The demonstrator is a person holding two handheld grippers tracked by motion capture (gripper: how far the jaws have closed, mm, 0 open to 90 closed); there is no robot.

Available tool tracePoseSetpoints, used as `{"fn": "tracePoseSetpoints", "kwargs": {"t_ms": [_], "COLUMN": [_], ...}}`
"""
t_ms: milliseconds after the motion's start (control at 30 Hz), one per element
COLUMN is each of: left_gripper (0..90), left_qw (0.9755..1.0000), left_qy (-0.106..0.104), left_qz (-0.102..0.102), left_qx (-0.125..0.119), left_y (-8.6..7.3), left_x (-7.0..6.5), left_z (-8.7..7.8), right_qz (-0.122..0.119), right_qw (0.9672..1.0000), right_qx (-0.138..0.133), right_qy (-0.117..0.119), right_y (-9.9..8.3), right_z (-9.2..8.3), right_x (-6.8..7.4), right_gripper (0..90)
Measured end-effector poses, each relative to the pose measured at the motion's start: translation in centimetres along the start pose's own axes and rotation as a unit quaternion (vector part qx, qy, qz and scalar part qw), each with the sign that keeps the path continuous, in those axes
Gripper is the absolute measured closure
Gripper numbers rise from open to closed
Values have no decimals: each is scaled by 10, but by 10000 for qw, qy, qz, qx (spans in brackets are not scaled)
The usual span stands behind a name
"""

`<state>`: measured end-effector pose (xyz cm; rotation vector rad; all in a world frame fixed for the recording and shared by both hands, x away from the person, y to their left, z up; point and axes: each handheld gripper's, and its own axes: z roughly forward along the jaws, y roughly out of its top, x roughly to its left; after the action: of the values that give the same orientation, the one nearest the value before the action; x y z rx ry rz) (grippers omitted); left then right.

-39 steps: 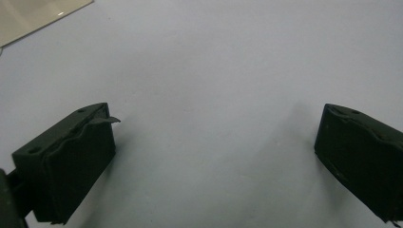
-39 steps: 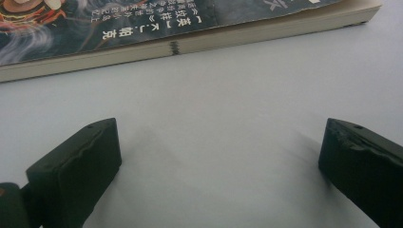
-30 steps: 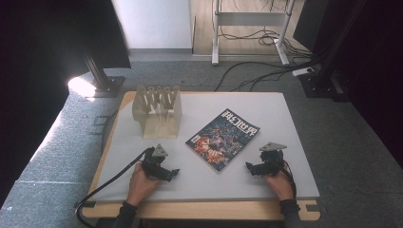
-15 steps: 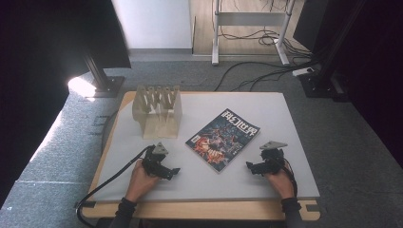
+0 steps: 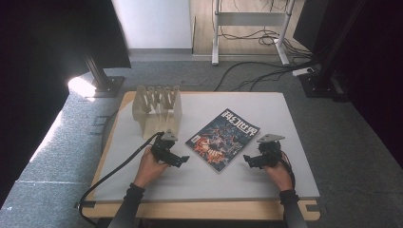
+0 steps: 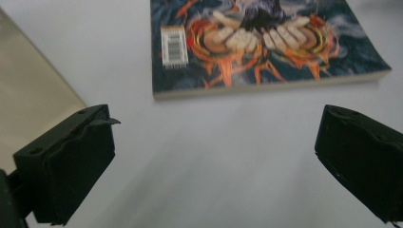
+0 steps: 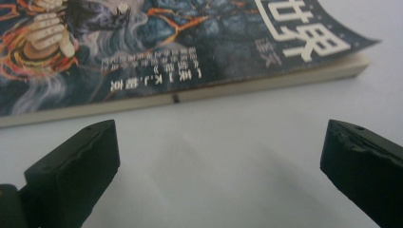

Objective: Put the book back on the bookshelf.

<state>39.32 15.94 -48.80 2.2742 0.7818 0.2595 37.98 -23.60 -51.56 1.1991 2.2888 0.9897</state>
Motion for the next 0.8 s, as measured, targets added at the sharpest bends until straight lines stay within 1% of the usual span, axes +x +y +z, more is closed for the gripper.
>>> {"fn": "tracePoseSetpoints", "kwargs": {"t_ms": [33, 67, 133, 267, 300, 400, 433, 500, 533, 567, 667, 700, 733, 767, 800], "left_gripper": [0, 0, 0, 0, 0, 0, 0, 0, 0, 0, 0, 0, 0, 0, 0], "left_qw": [10000, 10000, 9999, 9997, 9997, 9996, 9995, 9993, 9993, 9993, 9993, 9993, 9994, 9993, 9992], "left_qy": [8, -9, -17, -35, -35, -64, -72, -50, -62, -62, -108, -108, -57, -34, -26], "left_qz": [23, 85, 153, 225, 225, 273, 302, 355, 361, 361, 331, 331, 316, 339, 321], "left_qx": [-21, -16, -2, 10, 10, 10, 40, 83, 91, 91, 121, 121, 161, 182, 219], "left_y": [4, 12, 19, 33, 33, 43, 46, 51, 54, 54, 53, 53, 52, 51, 50], "left_x": [0, -1, -2, 0, 0, 0, 0, 0, 1, 1, 4, 4, 5, 7, 8], "left_z": [1, 4, 7, 14, 14, 21, 24, 30, 37, 37, 50, 50, 55, 57, 60], "right_qz": [0, -29, -79, -154, -154, -213, -272, -301, -317, -329, -355, -355, -356, -358, -358], "right_qw": [10000, 10000, 9999, 9998, 9998, 9996, 9994, 9994, 9994, 9993, 9993, 9993, 9992, 9992, 9992], "right_qx": [0, -19, -30, -62, -62, -70, -50, -53, -18, -11, 31, 31, 89, 105, 105], "right_qy": [0, 10, 56, 125, 125, 181, 184, 184, 161, 148, 140, 140, 151, 151, 151], "right_y": [0, 5, 11, 21, 21, 28, 32, 35, 39, 40, 43, 43, 45, 46, 46], "right_z": [0, 2, 3, 8, 8, 13, 17, 19, 24, 26, 33, 33, 39, 41, 41], "right_x": [0, -1, -1, -1, -1, -2, -4, -5, -9, -10, -17, -17, -22, -24, -24], "right_gripper": [0, 0, 0, 0, 0, 0, 0, 0, 0, 0, 0, 0, 0, 0, 0]}}
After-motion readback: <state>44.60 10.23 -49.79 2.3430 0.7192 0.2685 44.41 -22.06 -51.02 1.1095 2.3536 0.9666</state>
